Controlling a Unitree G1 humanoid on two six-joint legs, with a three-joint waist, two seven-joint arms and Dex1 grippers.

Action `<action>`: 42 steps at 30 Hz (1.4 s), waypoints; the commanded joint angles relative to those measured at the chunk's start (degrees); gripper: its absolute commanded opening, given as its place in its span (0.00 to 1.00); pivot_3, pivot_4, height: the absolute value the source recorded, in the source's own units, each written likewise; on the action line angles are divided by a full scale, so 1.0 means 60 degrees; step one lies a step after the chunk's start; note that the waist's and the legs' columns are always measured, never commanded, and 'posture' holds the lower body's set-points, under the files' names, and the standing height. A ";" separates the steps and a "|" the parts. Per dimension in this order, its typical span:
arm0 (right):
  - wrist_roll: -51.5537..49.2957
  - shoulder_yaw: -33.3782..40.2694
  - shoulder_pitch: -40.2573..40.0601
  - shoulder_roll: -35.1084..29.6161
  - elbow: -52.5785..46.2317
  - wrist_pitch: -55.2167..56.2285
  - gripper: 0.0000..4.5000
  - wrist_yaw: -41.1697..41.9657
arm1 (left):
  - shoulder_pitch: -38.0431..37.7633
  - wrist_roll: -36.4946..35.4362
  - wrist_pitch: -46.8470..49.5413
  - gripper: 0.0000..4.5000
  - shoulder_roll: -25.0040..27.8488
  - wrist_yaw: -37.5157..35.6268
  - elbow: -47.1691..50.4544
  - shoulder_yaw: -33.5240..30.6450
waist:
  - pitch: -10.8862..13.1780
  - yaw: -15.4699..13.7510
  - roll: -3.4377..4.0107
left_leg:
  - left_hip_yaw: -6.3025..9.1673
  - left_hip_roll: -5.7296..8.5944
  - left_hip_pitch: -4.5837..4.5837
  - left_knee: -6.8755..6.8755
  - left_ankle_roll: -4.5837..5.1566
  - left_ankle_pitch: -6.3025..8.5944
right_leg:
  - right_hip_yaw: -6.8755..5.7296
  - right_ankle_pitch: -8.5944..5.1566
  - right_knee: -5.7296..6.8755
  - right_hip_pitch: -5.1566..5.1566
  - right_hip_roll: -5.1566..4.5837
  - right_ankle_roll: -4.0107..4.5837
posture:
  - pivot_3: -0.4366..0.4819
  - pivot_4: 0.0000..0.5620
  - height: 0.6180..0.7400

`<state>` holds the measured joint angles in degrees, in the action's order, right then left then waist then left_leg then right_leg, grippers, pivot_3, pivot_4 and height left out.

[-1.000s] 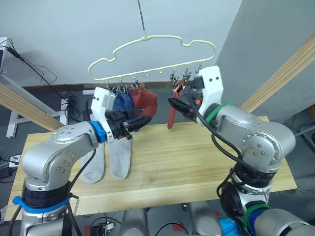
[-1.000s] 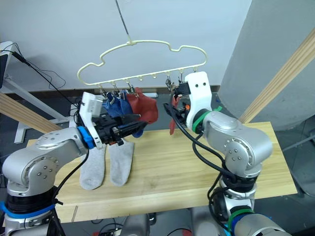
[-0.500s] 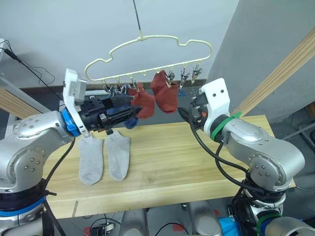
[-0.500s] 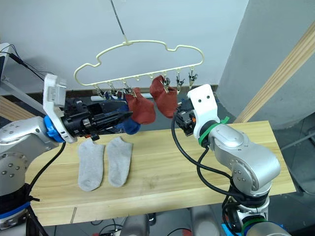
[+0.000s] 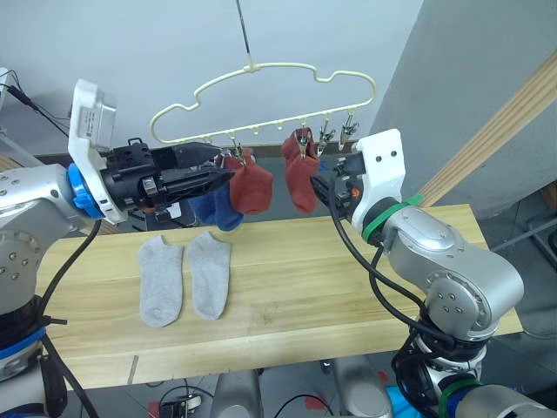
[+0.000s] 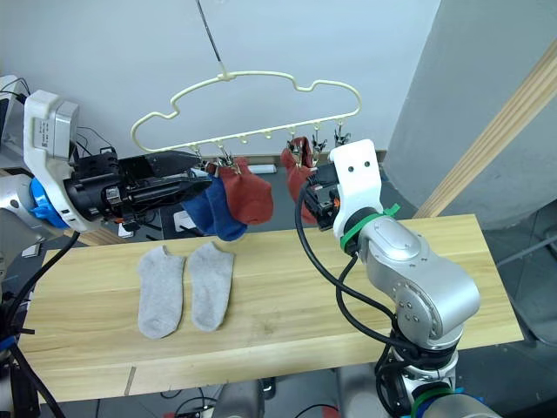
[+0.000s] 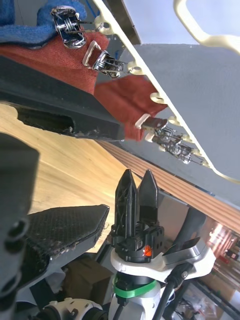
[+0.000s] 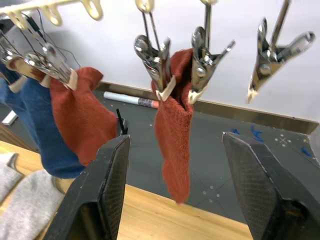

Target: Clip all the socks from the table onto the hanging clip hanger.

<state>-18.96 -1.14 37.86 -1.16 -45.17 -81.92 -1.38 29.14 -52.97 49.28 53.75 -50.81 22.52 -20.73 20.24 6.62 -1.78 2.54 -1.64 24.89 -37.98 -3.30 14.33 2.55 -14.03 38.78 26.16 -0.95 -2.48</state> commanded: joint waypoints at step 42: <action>0.0879 0.0186 0.1517 0.0064 0.2471 0.2334 0.47 0.0005 | -0.0372 -0.0416 -0.0304 0.53 0.0467 0.0029 0.0453 -0.0594 | -0.0004 -0.0035 -0.0003 | 0.0004 0.0004 -0.0001 -0.0017 0.0006 -0.0006 | -0.0005 0.0004 0.0034 0.0000 -0.0005 0.0006 | 0.32 0.56 1.00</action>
<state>-14.17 -0.06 46.10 -0.91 -29.34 -69.69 -1.31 26.99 -54.11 48.15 55.99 -50.72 23.30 -21.97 20.22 6.41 -1.80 2.56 -1.62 24.88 -38.08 -3.26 14.29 2.52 -14.01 38.99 26.17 -0.98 -2.44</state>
